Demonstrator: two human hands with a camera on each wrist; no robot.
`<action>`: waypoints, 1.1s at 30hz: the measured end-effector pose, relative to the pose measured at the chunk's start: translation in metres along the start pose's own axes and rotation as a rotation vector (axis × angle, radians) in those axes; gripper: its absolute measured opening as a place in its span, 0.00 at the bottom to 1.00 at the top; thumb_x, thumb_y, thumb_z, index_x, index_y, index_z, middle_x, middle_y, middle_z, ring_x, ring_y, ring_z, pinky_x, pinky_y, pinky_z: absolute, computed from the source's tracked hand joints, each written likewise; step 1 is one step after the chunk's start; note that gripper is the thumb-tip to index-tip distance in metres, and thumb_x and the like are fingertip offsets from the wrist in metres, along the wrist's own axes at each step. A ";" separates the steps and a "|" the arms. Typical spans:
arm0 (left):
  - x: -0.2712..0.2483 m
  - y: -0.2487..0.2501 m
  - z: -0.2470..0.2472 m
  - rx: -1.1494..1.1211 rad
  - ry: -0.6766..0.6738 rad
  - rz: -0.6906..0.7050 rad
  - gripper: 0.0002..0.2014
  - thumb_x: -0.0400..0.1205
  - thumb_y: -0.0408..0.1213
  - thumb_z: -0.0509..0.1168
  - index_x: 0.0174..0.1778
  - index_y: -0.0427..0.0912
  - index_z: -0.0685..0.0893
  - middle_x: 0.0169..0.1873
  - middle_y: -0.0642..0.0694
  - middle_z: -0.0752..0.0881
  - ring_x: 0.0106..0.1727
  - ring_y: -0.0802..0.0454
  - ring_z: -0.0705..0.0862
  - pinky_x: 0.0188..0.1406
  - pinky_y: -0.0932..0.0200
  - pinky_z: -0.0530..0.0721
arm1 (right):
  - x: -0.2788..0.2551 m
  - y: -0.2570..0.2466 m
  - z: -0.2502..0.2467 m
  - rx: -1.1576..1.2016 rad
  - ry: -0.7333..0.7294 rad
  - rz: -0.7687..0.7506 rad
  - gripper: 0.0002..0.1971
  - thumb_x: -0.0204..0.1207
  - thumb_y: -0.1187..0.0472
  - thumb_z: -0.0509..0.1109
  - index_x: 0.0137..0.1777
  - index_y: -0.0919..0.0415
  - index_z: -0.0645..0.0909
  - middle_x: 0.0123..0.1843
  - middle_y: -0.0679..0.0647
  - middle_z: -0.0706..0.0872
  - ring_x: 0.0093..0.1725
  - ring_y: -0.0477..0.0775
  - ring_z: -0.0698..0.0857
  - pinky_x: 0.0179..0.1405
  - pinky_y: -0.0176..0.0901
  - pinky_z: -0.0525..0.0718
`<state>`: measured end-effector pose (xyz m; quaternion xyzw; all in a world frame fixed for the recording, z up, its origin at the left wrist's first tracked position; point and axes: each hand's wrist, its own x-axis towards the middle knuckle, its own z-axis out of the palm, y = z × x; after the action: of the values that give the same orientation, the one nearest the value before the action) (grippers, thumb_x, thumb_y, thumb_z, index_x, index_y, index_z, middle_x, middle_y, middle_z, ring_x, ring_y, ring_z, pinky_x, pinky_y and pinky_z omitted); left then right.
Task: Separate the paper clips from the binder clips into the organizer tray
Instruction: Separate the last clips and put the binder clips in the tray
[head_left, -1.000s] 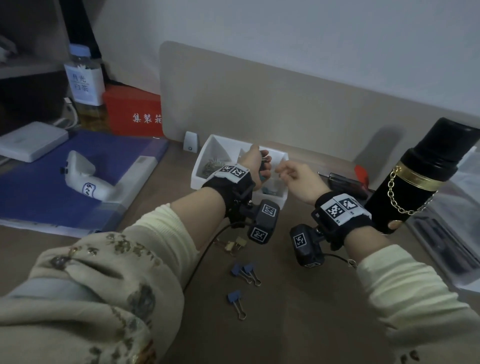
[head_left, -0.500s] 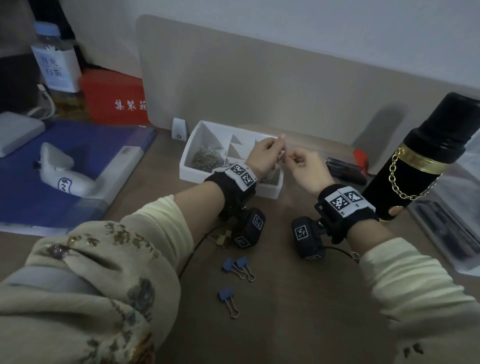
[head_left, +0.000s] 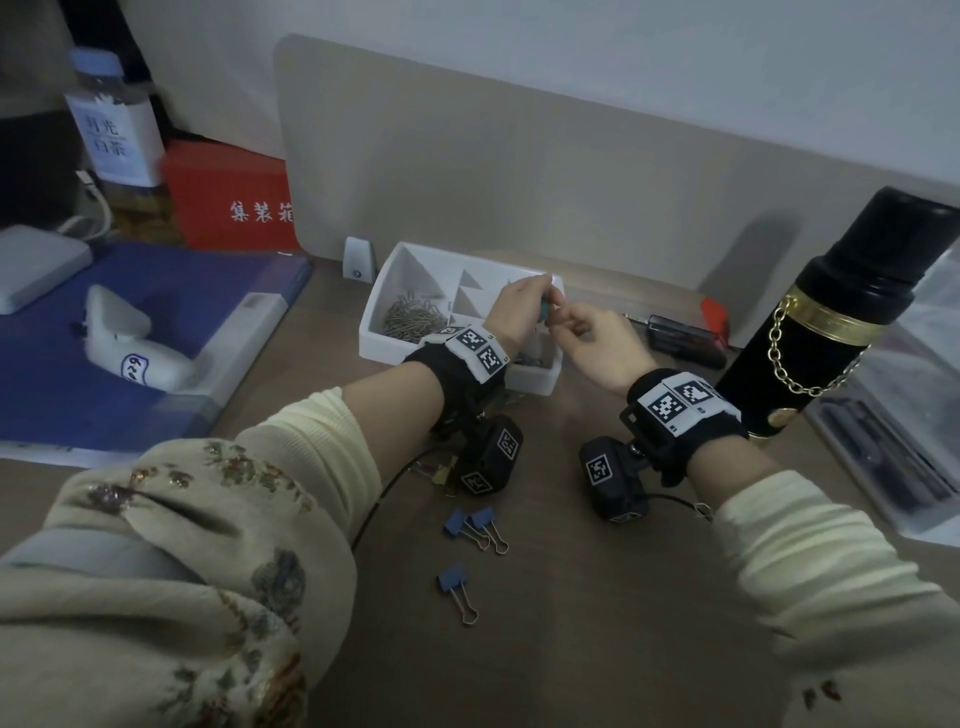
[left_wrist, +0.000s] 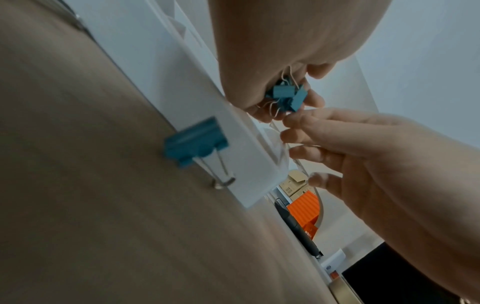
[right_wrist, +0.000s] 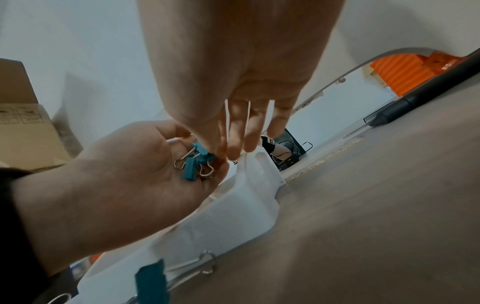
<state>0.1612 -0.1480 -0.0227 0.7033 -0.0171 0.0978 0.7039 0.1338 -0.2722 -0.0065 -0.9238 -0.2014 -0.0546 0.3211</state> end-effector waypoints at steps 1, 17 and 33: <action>0.000 0.000 0.000 -0.007 -0.005 -0.002 0.21 0.87 0.34 0.51 0.27 0.42 0.78 0.30 0.47 0.79 0.34 0.53 0.76 0.42 0.59 0.73 | -0.001 0.000 -0.001 -0.010 -0.005 -0.001 0.09 0.80 0.62 0.64 0.56 0.59 0.84 0.50 0.56 0.88 0.48 0.51 0.82 0.46 0.36 0.73; -0.015 0.016 -0.021 -0.246 0.037 -0.088 0.22 0.87 0.39 0.50 0.29 0.38 0.78 0.30 0.43 0.80 0.33 0.53 0.79 0.44 0.63 0.75 | -0.016 -0.021 -0.014 -0.036 -0.182 -0.042 0.04 0.75 0.64 0.72 0.48 0.58 0.86 0.40 0.51 0.84 0.34 0.42 0.77 0.32 0.24 0.73; -0.051 0.028 -0.064 -0.140 0.072 -0.178 0.23 0.87 0.46 0.48 0.31 0.40 0.78 0.32 0.45 0.82 0.39 0.52 0.80 0.45 0.58 0.74 | -0.028 -0.049 0.013 -0.471 -0.476 -0.050 0.16 0.71 0.59 0.76 0.58 0.57 0.82 0.56 0.52 0.86 0.50 0.49 0.80 0.43 0.36 0.75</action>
<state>0.0996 -0.0907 -0.0043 0.6472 0.0638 0.0587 0.7574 0.0883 -0.2390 0.0047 -0.9541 -0.2754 0.1098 0.0412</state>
